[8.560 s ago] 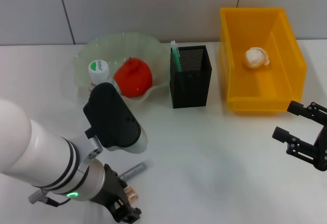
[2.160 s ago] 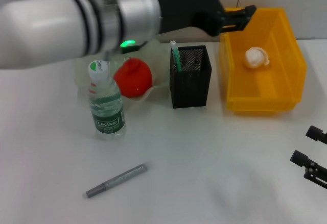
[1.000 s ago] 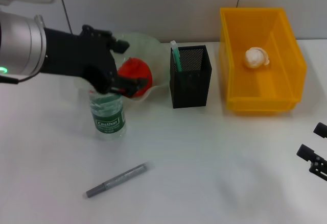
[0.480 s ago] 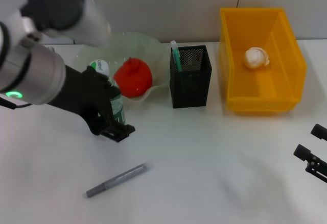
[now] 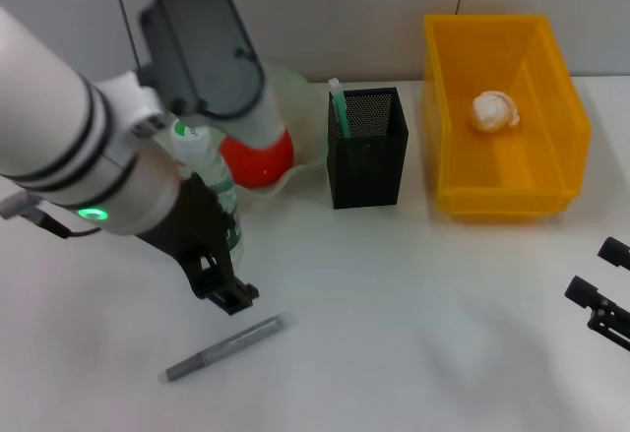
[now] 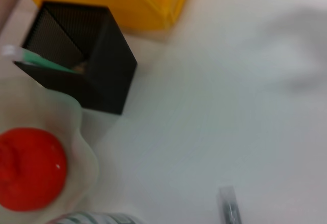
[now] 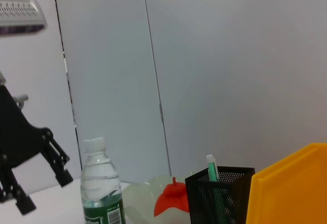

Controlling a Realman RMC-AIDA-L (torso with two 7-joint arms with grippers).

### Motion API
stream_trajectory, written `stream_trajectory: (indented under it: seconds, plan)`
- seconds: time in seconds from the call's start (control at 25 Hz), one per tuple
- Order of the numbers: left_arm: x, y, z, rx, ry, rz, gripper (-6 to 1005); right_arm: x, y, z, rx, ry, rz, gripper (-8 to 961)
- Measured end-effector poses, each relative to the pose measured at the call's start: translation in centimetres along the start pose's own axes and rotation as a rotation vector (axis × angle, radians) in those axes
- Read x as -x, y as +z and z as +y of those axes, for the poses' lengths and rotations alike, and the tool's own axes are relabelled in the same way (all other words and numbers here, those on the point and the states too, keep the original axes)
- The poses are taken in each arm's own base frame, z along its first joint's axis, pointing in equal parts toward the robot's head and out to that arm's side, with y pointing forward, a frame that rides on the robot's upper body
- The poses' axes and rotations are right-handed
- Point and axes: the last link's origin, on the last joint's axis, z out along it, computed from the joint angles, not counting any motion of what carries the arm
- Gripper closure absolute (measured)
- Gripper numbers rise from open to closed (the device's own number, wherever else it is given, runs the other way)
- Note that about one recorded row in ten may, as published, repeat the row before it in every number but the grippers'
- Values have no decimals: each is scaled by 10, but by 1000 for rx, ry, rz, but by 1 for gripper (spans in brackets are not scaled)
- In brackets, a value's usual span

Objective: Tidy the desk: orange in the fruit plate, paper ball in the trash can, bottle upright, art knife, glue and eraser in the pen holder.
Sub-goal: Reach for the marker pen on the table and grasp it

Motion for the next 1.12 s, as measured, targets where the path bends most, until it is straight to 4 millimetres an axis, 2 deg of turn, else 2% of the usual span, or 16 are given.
stream_trajectory:
  seconds: [0.16,0.48,0.68,1.08,1.12]
  plan:
    - [-6,13,4,-8,17,-70,205,-1,1,0,0,4,1,259]
    - [-19,29,10,-28,5,-75,215,-2,1,1,2,12,2,259]
    - [-18,38,10,-12,-19,-106,221,-3,1,2,3,15,2,259]
    - [-15,44,7,-14,-50,-132,233,-2,2,2,5,14,3,260]
    - [-10,51,6,-4,-70,-175,235,-2,2,2,5,14,3,260]
